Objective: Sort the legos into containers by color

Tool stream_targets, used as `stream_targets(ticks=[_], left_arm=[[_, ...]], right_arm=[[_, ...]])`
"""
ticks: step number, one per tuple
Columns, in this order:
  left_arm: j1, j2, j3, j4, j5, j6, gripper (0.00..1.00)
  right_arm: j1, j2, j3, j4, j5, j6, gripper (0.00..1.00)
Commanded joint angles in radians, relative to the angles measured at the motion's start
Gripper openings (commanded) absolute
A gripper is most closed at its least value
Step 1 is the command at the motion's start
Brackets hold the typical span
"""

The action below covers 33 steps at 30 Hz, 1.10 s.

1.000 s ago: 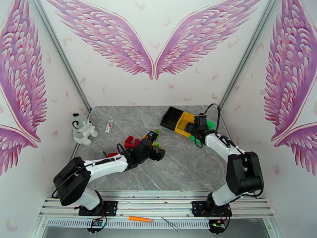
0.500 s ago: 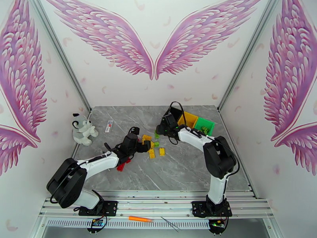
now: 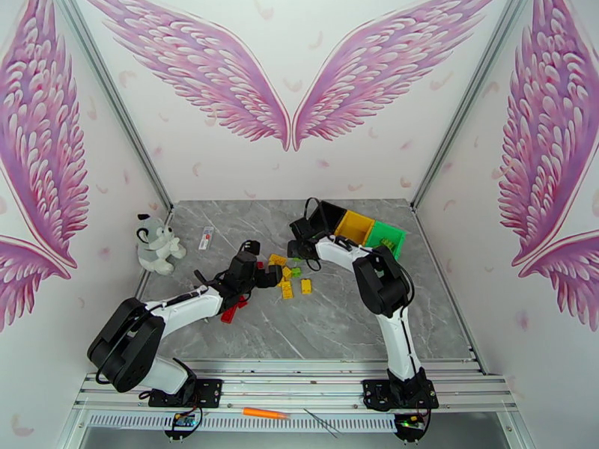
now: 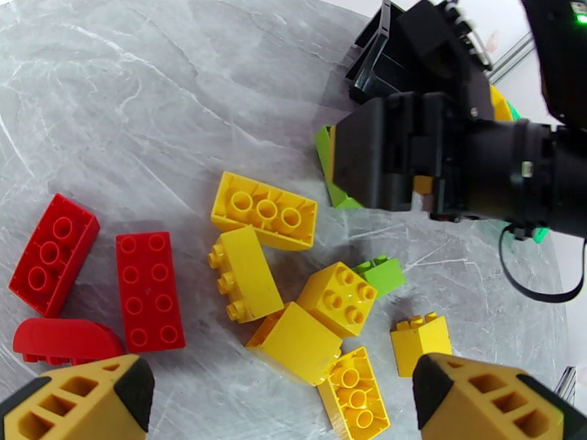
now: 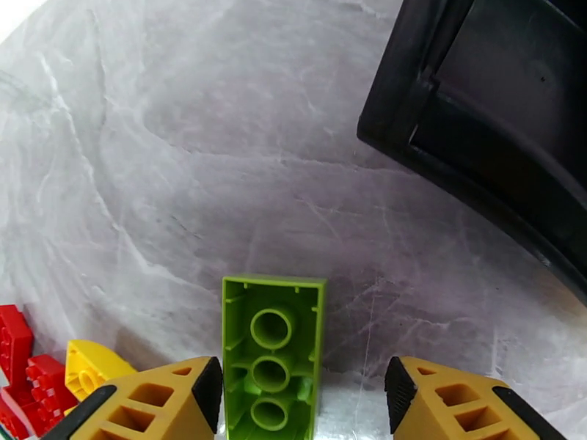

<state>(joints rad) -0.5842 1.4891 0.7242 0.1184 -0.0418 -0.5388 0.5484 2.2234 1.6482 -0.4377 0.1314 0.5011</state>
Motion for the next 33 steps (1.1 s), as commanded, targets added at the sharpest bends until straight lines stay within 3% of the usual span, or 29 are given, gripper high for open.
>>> stream_targets(ticks=[1, 11, 17, 22, 26, 33], left_arm=[[0.004, -0.020, -0.008, 0.017, 0.016, -0.009, 0.99], [0.004, -0.012, -0.003, 0.018, 0.026, -0.006, 0.99], [-0.027, 0.008, 0.023, 0.005, 0.026, 0.024, 0.99], [-0.104, 0.028, 0.068, -0.021, 0.000, 0.091, 0.99], [-0.190, 0.033, 0.103, -0.035, -0.034, 0.164, 0.99], [-0.366, 0.033, 0.145, -0.040, -0.123, 0.314, 0.99]], right_arm=[[0.001, 0.037, 0.052, -0.029, 0.013, 0.009, 0.63], [0.001, 0.043, 0.059, -0.032, 0.030, 0.007, 0.47], [-0.001, -0.060, -0.040, 0.023, 0.032, 0.006, 0.35], [-0.007, -0.209, -0.163, 0.068, 0.041, 0.003, 0.28], [-0.049, -0.341, -0.277, 0.103, 0.028, 0.012, 0.28], [-0.238, -0.575, -0.497, 0.149, 0.026, 0.052, 0.28]])
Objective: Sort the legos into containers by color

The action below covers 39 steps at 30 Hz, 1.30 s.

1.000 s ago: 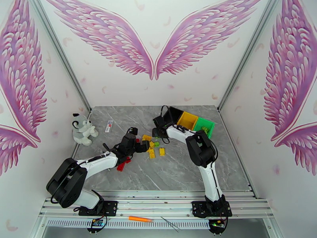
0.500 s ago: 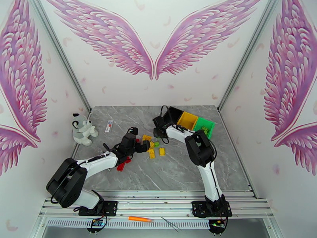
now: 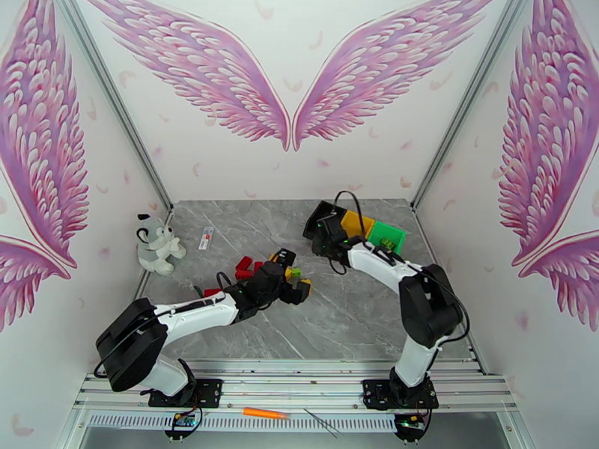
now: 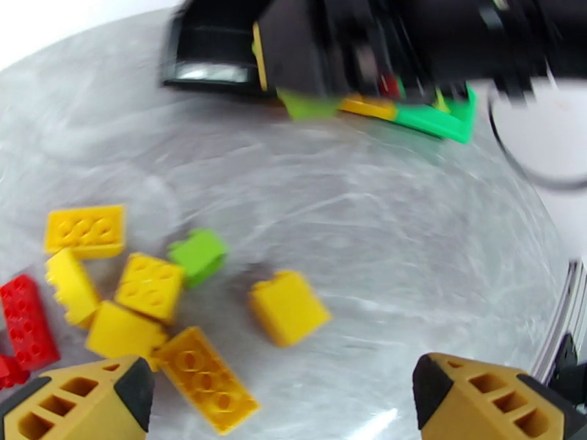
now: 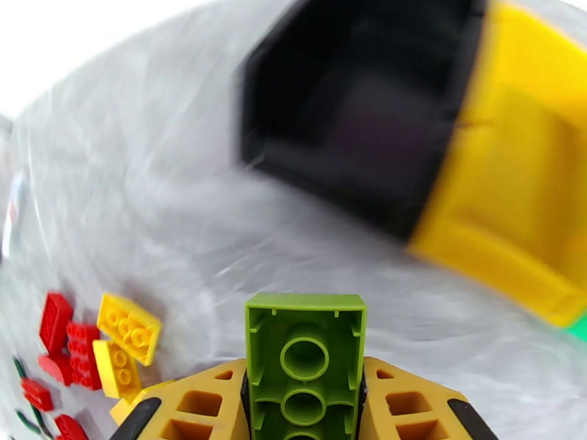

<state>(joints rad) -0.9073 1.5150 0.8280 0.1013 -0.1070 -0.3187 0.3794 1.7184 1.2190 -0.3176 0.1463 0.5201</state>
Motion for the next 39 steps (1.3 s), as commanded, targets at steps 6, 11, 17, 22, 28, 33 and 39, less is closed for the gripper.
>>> stream_targets(ticks=[6, 11, 17, 22, 28, 33, 39], left_arm=[[-0.136, 0.017, 0.053, -0.001, -0.102, 0.171, 0.99], [-0.168, 0.001, 0.026, 0.043, -0.153, 0.200, 0.99], [-0.170, -0.025, -0.004, 0.077, -0.208, 0.209, 0.99], [-0.150, -0.029, -0.002, 0.061, -0.223, 0.192, 0.99], [-0.070, -0.040, -0.001, 0.023, -0.173, 0.109, 0.99], [0.043, -0.051, -0.027, 0.021, -0.096, 0.009, 0.99], [0.175, -0.061, -0.070, 0.027, -0.027, -0.109, 0.99]], right_arm=[[-0.262, -0.160, -0.153, 0.036, 0.061, 0.066, 0.29], [-0.366, -0.118, -0.111, 0.034, 0.077, 0.077, 0.31], [-0.413, -0.021, 0.005, -0.027, 0.082, 0.073, 0.48], [-0.415, 0.007, 0.016, -0.023, 0.048, 0.079, 0.69], [-0.367, -0.086, -0.091, 0.082, -0.047, 0.053, 0.71], [-0.265, -0.123, -0.137, 0.113, -0.135, 0.021, 0.72], [-0.086, -0.093, -0.119, 0.075, -0.158, -0.043, 0.74]])
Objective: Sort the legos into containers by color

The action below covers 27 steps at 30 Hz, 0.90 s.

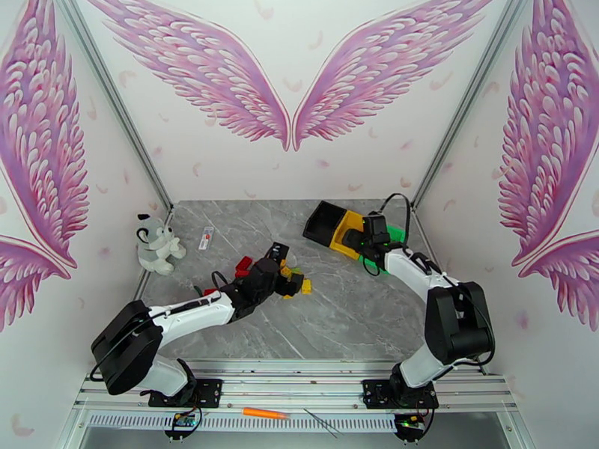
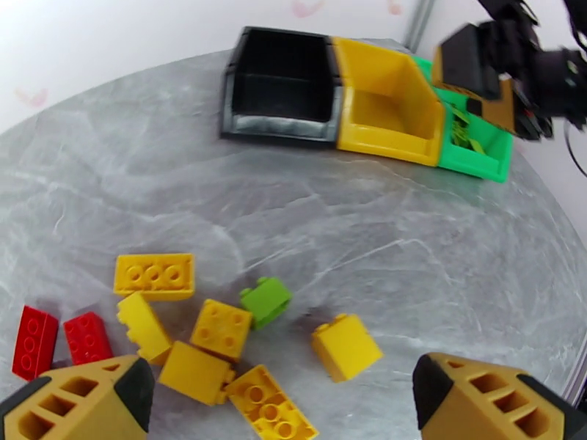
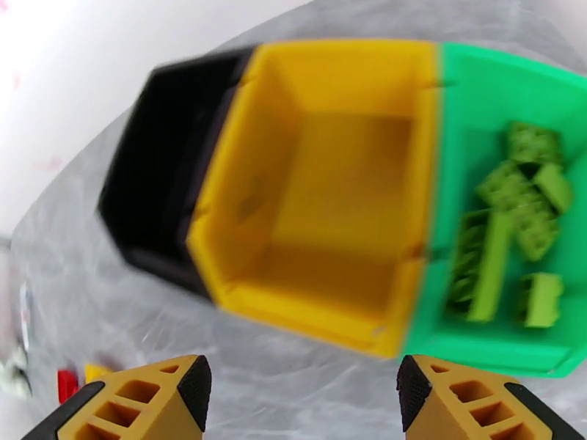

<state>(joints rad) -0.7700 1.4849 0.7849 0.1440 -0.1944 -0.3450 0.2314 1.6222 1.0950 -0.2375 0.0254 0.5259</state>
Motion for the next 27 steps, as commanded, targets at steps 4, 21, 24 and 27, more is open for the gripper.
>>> stream_targets(ticks=[4, 21, 24, 27], left_arm=[[0.103, -0.032, -0.051, -0.003, 0.104, -0.140, 0.99], [0.173, -0.068, -0.094, 0.012, 0.142, -0.184, 0.99], [0.173, -0.062, -0.093, 0.017, 0.150, -0.185, 0.99], [0.173, -0.054, -0.090, 0.019, 0.155, -0.187, 0.99]], right_arm=[[0.177, 0.068, 0.049, -0.039, -0.027, -0.052, 0.76], [0.333, 0.423, 0.340, -0.151, 0.077, -0.031, 0.77], [0.333, 0.447, 0.348, -0.155, 0.072, -0.035, 0.76], [0.345, 0.456, 0.341, -0.146, 0.063, -0.040, 0.76]])
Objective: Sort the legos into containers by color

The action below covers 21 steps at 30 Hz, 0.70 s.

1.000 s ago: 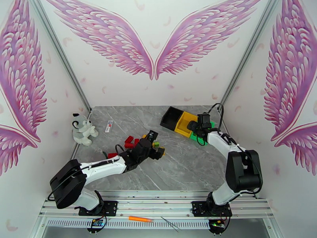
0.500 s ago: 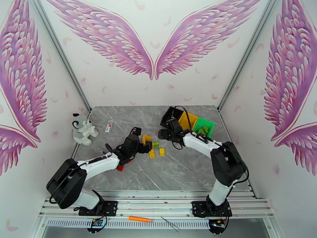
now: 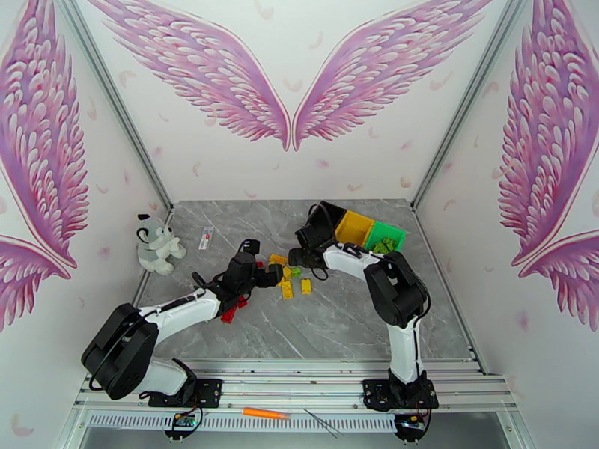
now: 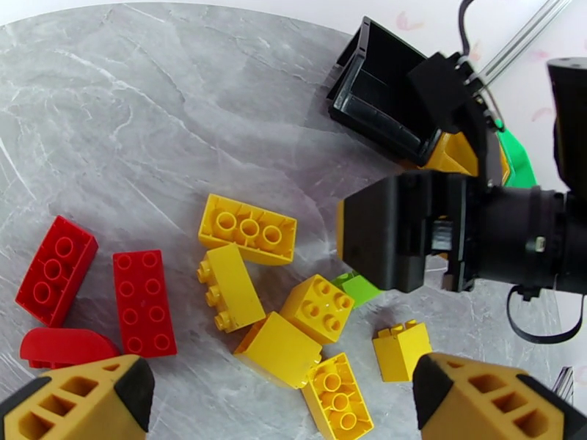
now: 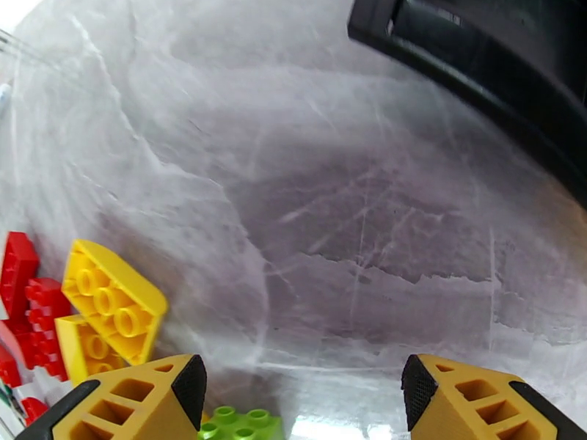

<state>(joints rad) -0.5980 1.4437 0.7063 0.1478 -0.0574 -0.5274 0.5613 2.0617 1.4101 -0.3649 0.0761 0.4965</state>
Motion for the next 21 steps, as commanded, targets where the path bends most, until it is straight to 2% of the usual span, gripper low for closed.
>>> stream_targets(ticks=[1, 14, 21], left_arm=[[0.002, -0.010, -0.010, 0.015, 0.019, -0.005, 0.99], [0.001, -0.003, -0.008, 0.019, 0.031, -0.008, 0.99], [0.001, 0.006, -0.005, 0.022, 0.039, -0.011, 0.99]], right_arm=[[0.020, 0.015, 0.020, -0.012, 0.009, -0.012, 0.77], [0.076, 0.019, -0.025, 0.002, -0.004, -0.011, 0.77], [0.076, 0.010, -0.067, 0.018, 0.004, -0.004, 0.62]])
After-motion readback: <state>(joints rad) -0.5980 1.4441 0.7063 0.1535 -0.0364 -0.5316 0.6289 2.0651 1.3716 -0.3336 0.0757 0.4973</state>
